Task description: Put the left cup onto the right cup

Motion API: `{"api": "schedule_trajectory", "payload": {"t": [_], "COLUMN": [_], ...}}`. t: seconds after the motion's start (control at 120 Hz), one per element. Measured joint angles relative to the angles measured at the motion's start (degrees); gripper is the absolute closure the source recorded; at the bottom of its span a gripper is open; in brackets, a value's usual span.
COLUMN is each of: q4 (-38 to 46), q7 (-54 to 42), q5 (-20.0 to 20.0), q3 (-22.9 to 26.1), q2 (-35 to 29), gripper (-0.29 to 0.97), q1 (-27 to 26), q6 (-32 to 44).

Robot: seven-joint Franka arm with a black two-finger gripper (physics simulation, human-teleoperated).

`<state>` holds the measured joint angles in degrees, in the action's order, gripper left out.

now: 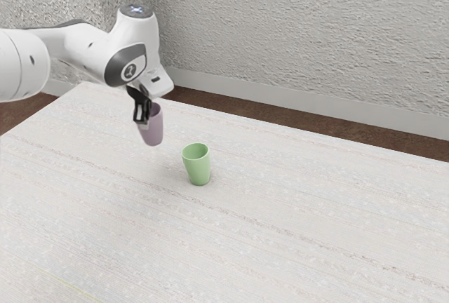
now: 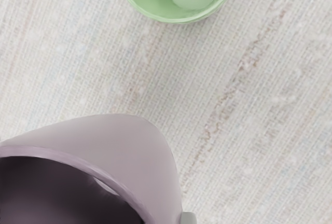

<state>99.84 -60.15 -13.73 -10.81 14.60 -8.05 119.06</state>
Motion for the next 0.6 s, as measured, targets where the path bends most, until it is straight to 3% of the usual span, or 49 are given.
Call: {"api": "schedule_trajectory", "payload": {"t": [0.6], "q4": [-0.9], "q7": [2.1], "q5": [-0.4], "q3": [-1.8], "q2": [-0.5], "gripper": [0.79], "q1": [-7.7], "q6": [-0.4]}}
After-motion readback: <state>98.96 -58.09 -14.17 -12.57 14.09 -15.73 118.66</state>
